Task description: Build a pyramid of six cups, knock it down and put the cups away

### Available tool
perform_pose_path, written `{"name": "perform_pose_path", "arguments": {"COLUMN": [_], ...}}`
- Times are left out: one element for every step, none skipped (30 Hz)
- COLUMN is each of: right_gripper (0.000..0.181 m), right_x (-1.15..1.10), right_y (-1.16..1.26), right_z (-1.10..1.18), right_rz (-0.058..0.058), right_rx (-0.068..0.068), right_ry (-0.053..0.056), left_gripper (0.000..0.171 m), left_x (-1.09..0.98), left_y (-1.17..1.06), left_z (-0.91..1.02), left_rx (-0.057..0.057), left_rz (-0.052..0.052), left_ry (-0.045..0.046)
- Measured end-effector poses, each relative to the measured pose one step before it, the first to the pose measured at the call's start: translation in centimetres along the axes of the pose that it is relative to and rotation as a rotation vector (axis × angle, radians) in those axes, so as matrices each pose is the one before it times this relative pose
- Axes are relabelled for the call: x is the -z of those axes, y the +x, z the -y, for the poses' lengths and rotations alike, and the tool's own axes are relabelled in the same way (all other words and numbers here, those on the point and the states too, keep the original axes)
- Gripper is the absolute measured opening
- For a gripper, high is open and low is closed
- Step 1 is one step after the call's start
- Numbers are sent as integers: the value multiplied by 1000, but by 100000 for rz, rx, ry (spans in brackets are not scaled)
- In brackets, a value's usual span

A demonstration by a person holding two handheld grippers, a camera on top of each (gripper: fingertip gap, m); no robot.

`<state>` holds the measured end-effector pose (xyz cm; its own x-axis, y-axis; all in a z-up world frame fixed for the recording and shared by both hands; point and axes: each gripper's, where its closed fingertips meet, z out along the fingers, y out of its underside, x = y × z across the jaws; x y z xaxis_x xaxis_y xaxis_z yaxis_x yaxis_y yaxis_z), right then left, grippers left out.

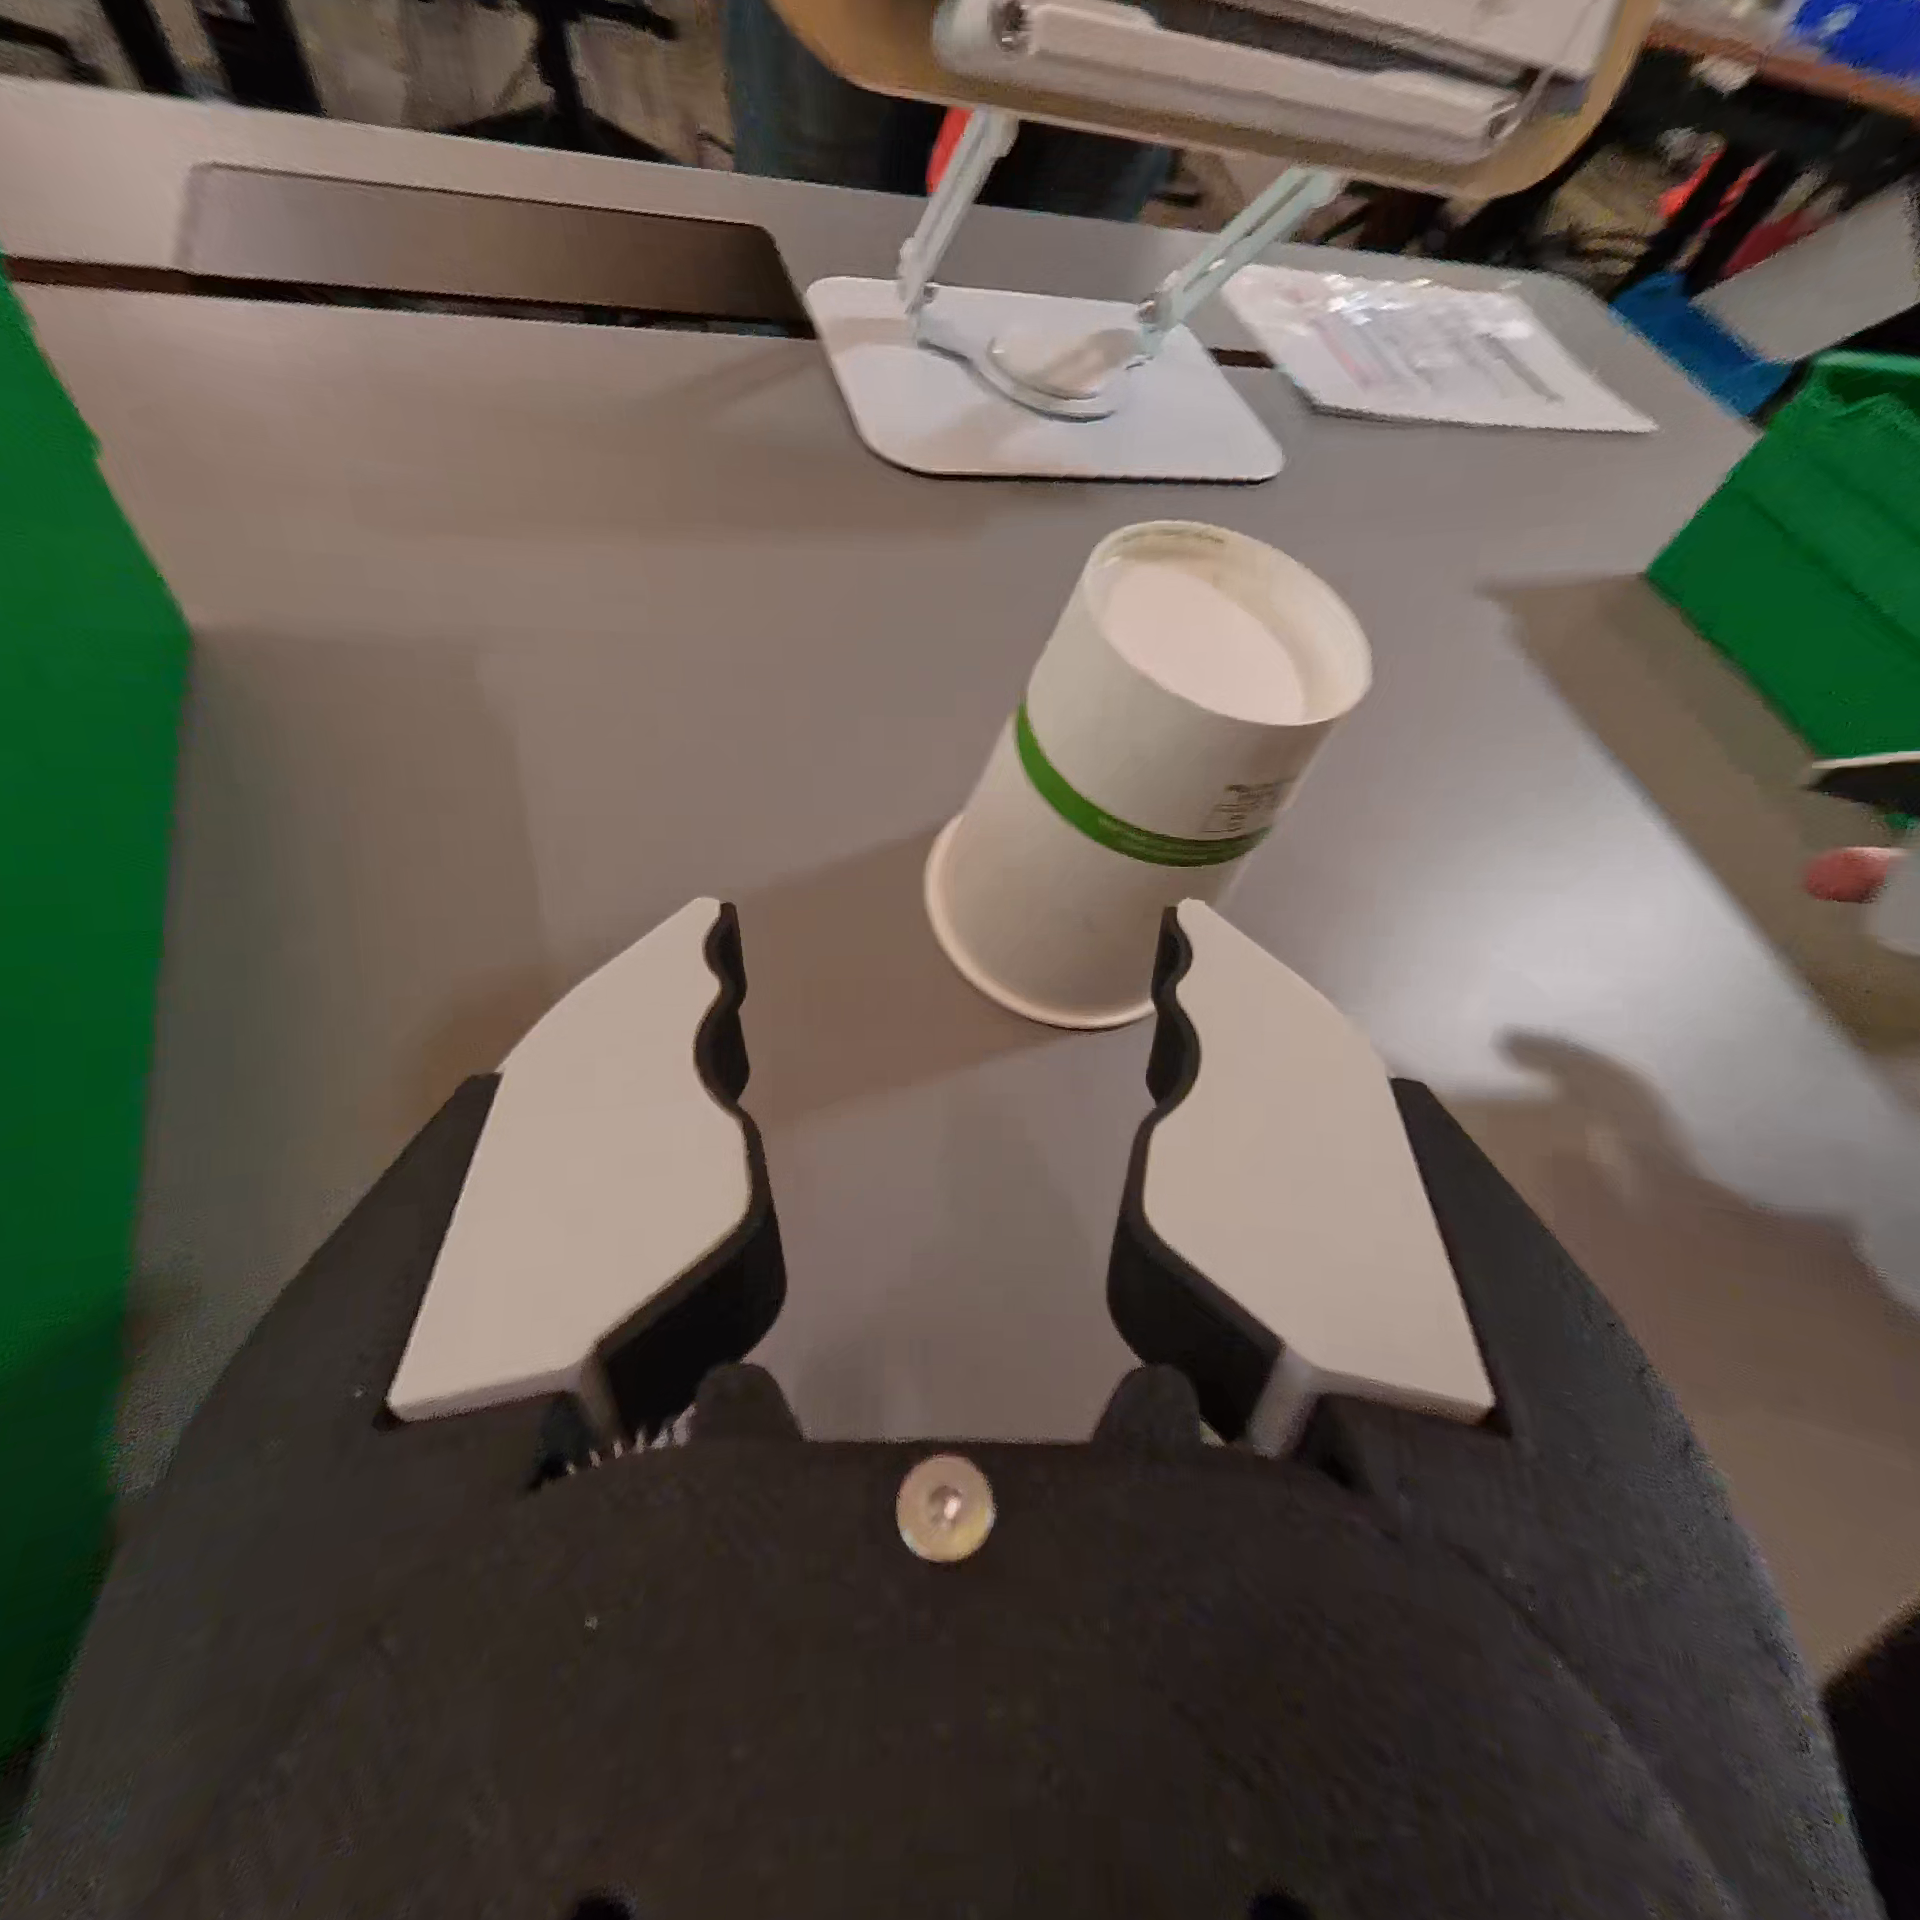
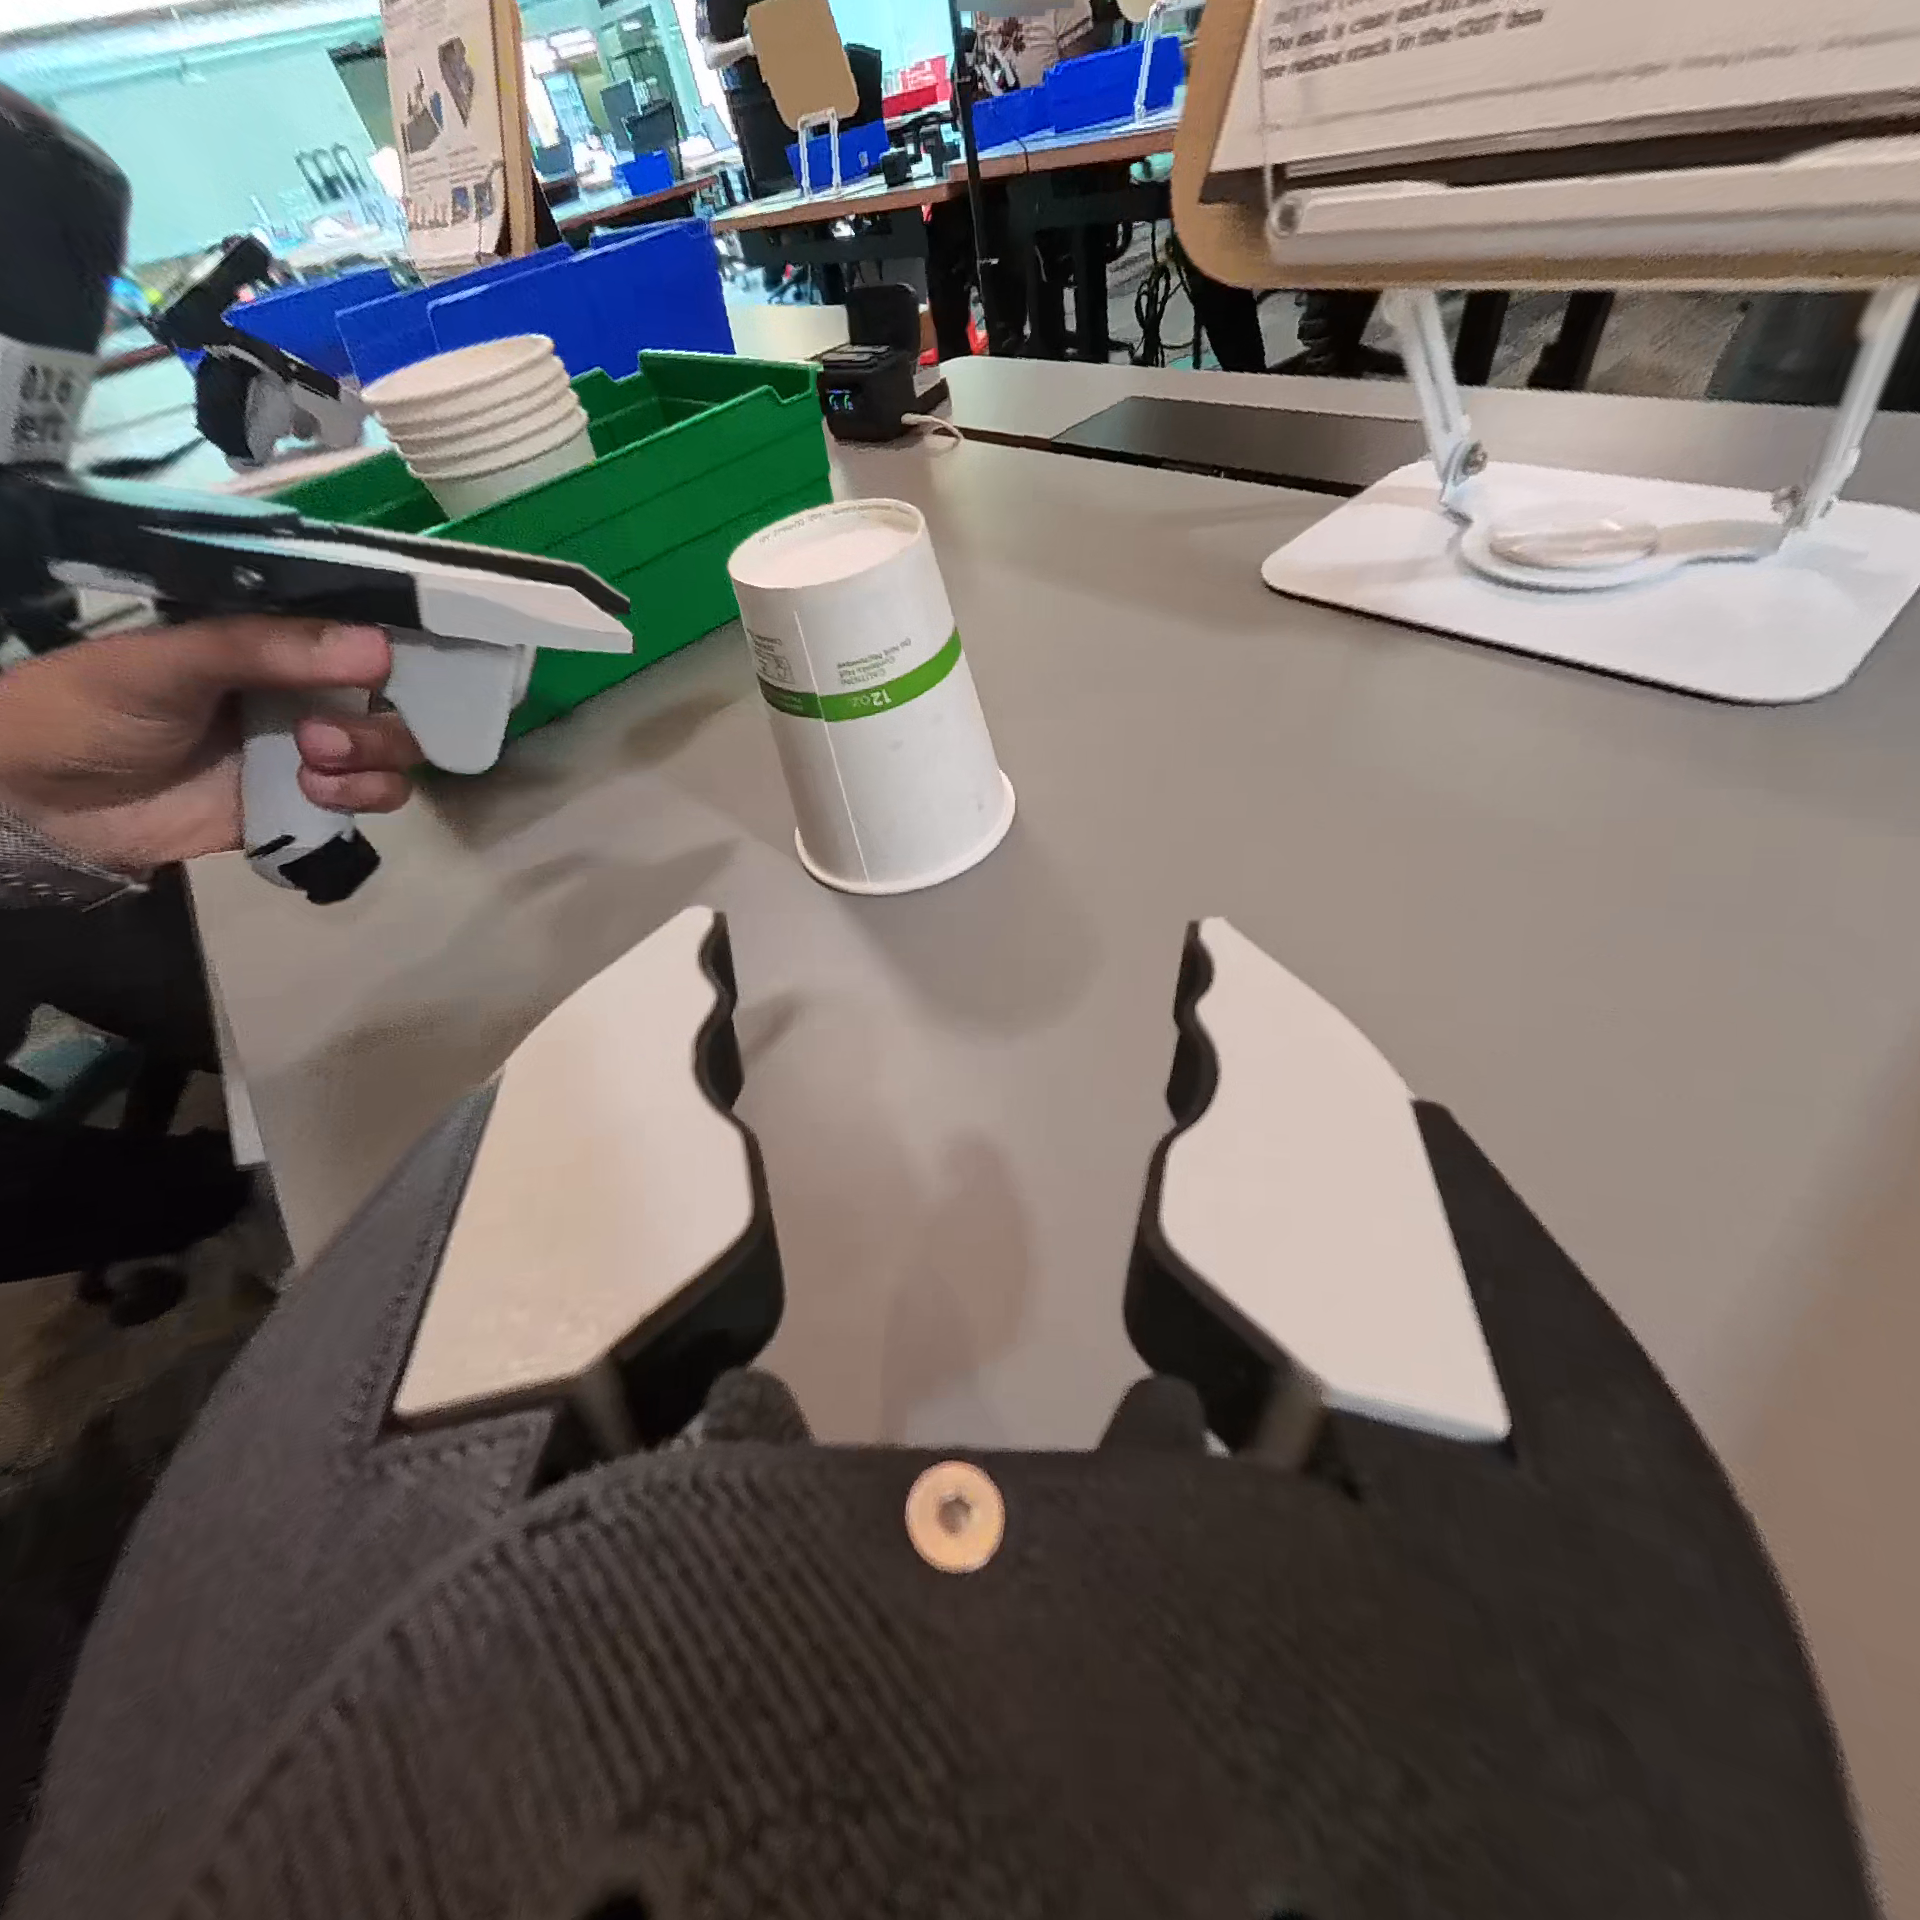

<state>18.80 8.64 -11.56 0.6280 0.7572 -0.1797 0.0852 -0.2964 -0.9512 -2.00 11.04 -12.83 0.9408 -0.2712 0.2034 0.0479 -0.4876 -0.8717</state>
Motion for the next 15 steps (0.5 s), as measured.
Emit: {"name": "perform_pose_path", "arguments": {"right_gripper": [84,86,88,89,89,89,89,89,90,90,92,93,92,91,88], "right_x": [-679,-842,-1004,-1136,-1237,-1280,-1317,-1328,-1300,-1157,-1003,-824,-638,-471,-344], "right_y": [-337,-386,-433,-325,-258,-228,-176,-73,-45,-166,-252,-192,-159,-219,-219], "right_z": [177,142,33,-5,62,126,129,165,217,207,166,142,173,210,166], "right_rz": [-820,-565,3,-197,-107,273,531,469,676,1603,2181,1663,1179,1141,681], "right_rx": [2612,3714,4528,4592,3910,3083,2246,1375,294,-930,-1674,-1351,-497,183,926], "right_ry": [-501,-1008,-1782,-1807,-1222,-970,-1042,-946,-607,-558,-696,-683,-263,109,71], "left_gripper": [77,76,73,72,72,72,74,75,75,74,73,73,71,70,70], "left_x": [-34,-126,-192,-234,-242,-176,-103,-43,51,57,0,-71,-156,-262,-330], "left_y": [615,530,369,182,-99,-204,-176,-369,-485,-353,-421,-449,-288,-305,-396], "left_z": [152,205,-21,-400,-725,-816,-750,-438,-53,151,242,399,576,612,630], "left_rx": [2057,1125,-264,-1580,-2697,-3640,-4500,-4728,-4145,-2346,328,2003,2186,1951,1452], "left_rz": [-4027,-3030,-1769,-787,597,850,91,809,1129,-56,-5,-143,-1218,-829,264], "left_ry": [1023,1584,1334,-143,-2154,-3351,-3836,-2299,332,1340,1379,1666,2082,1971,2003]}}
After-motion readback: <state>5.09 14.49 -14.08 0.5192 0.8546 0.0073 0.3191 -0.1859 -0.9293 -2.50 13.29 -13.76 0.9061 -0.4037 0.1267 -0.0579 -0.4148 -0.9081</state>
